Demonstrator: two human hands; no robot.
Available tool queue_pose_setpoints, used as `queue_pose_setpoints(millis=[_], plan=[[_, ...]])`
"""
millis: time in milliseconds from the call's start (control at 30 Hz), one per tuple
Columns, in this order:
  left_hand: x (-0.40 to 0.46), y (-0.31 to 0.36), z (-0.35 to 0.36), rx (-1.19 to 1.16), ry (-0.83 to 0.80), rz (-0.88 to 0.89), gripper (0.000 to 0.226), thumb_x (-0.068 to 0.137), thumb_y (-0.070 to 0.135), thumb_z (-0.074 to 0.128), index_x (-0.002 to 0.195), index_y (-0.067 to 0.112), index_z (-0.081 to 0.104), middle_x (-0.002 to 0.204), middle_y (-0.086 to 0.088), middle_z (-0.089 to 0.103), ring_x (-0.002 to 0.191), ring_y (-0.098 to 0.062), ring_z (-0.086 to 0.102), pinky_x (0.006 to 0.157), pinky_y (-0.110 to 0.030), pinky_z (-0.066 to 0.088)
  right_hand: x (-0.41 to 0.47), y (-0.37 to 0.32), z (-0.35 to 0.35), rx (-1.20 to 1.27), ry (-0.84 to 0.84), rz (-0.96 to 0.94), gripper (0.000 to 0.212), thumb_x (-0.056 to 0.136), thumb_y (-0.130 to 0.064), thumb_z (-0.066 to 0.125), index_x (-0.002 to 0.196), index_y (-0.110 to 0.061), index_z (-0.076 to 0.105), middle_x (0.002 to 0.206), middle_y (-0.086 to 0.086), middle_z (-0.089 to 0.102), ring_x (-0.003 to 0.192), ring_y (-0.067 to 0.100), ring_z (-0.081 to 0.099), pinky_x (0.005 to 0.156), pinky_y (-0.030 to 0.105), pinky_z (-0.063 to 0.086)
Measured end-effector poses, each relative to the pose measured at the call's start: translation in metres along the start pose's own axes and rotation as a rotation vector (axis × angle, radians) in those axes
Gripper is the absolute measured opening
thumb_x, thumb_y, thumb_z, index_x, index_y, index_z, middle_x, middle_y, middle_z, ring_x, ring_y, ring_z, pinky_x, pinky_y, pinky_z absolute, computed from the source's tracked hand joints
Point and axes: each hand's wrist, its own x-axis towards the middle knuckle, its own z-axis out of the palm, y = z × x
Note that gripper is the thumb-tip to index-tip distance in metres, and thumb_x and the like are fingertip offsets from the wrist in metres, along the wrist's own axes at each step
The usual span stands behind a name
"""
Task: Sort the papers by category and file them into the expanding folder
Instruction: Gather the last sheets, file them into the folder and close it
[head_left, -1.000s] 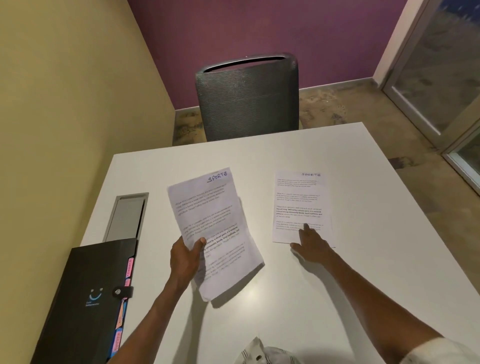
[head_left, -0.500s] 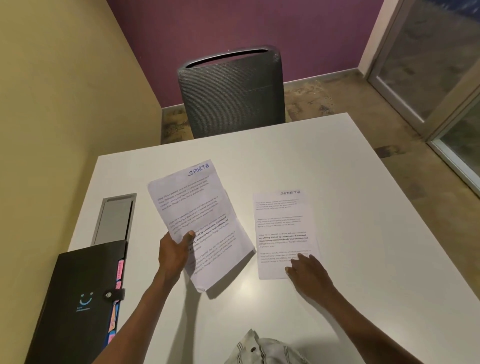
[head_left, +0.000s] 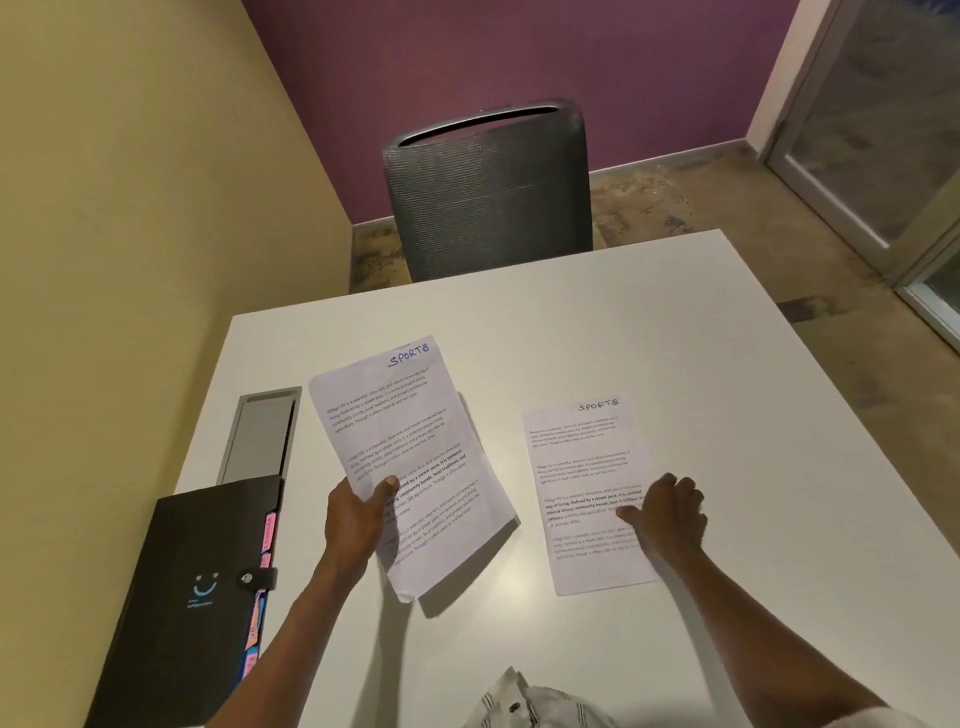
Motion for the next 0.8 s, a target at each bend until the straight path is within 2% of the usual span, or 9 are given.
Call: queue_pose_setpoints(millis=[100, 167, 233, 333, 400, 533, 667, 800], plan=[[0.0, -0.002, -0.004, -0.008, 0.002, -0.017, 0.028, 0.091, 0.023, 0.07, 0.117, 0.017, 0.061, 0.106, -0.001, 0.069, 0.096, -0.024, 0.068, 0.083, -0.042, 0.057, -0.001, 0.001, 0.004, -0.003, 0.006, 0.017, 0.066, 0.07, -0.05, 0.08, 0.11, -0.008, 0.049, 0.112, 0.012, 0.061, 0.109, 0.031, 0.055, 0.086, 0.04, 0.049], [0.0, -0.003, -0.004, -0.005, 0.007, -0.021, 0.027, 0.091, 0.022, 0.07, 0.116, 0.017, 0.06, 0.105, 0.0, 0.068, 0.096, -0.025, 0.067, 0.082, -0.042, 0.057, 0.001, 0.002, 0.006, 0.09, -0.02, 0.026, 0.058, 0.075, -0.039, 0.08, 0.112, -0.007, 0.048, 0.112, 0.014, 0.064, 0.107, 0.034, 0.059, 0.083, 0.039, 0.048], [-0.002, 0.0, -0.003, -0.005, 0.007, -0.013, 0.026, 0.091, 0.021, 0.069, 0.115, 0.018, 0.059, 0.103, 0.002, 0.067, 0.095, -0.025, 0.067, 0.081, -0.041, 0.056, 0.002, 0.004, 0.005, 0.256, -0.023, 0.028, 0.039, 0.081, -0.024, 0.073, 0.109, -0.007, 0.051, 0.109, 0.015, 0.067, 0.101, 0.035, 0.063, 0.074, 0.034, 0.046], [-0.003, 0.002, -0.004, -0.013, 0.011, -0.007, 0.026, 0.092, 0.02, 0.068, 0.116, 0.016, 0.059, 0.105, -0.001, 0.068, 0.094, -0.025, 0.067, 0.08, -0.042, 0.057, 0.001, 0.009, 0.0, 0.474, 0.008, -0.002, 0.007, 0.087, -0.015, 0.062, 0.09, -0.012, 0.057, 0.098, 0.012, 0.07, 0.082, 0.032, 0.061, 0.066, 0.032, 0.046], [-0.003, 0.003, -0.006, -0.01, 0.011, 0.007, 0.026, 0.092, 0.02, 0.068, 0.116, 0.015, 0.059, 0.106, -0.002, 0.068, 0.094, -0.025, 0.067, 0.078, -0.041, 0.057, 0.0, 0.012, -0.004, 0.582, 0.048, -0.036, 0.005, 0.087, -0.013, 0.062, 0.085, -0.016, 0.059, 0.094, 0.007, 0.072, 0.076, 0.028, 0.059, 0.065, 0.032, 0.046], [-0.002, 0.005, -0.012, -0.014, 0.043, 0.03, 0.023, 0.093, 0.021, 0.067, 0.113, 0.015, 0.058, 0.099, 0.004, 0.067, 0.094, -0.027, 0.066, 0.077, -0.04, 0.055, 0.004, 0.01, -0.022, 0.688, 0.077, -0.058, 0.008, 0.086, -0.017, 0.066, 0.093, -0.013, 0.064, 0.095, 0.007, 0.072, 0.085, 0.029, 0.065, 0.077, 0.038, 0.053], [0.0, 0.006, -0.017, -0.016, 0.06, 0.057, 0.025, 0.092, 0.022, 0.068, 0.112, 0.013, 0.058, 0.099, 0.002, 0.067, 0.095, -0.03, 0.066, 0.08, -0.046, 0.057, -0.002, -0.01, -0.055, 0.83, 0.03, -0.09, 0.011, 0.088, -0.017, 0.067, 0.096, -0.009, 0.066, 0.097, 0.007, 0.071, 0.087, 0.027, 0.066, 0.081, 0.04, 0.055], [-0.002, 0.014, -0.012, -0.031, 0.056, 0.059, 0.026, 0.092, 0.021, 0.068, 0.114, 0.014, 0.056, 0.105, -0.003, 0.066, 0.099, -0.031, 0.064, 0.082, -0.044, 0.056, -0.017, -0.033, -0.076, 0.976, -0.085, -0.115, 0.006, 0.086, -0.02, 0.07, 0.089, -0.015, 0.069, 0.093, -0.002, 0.074, 0.087, 0.022, 0.07, 0.082, 0.039, 0.057]])
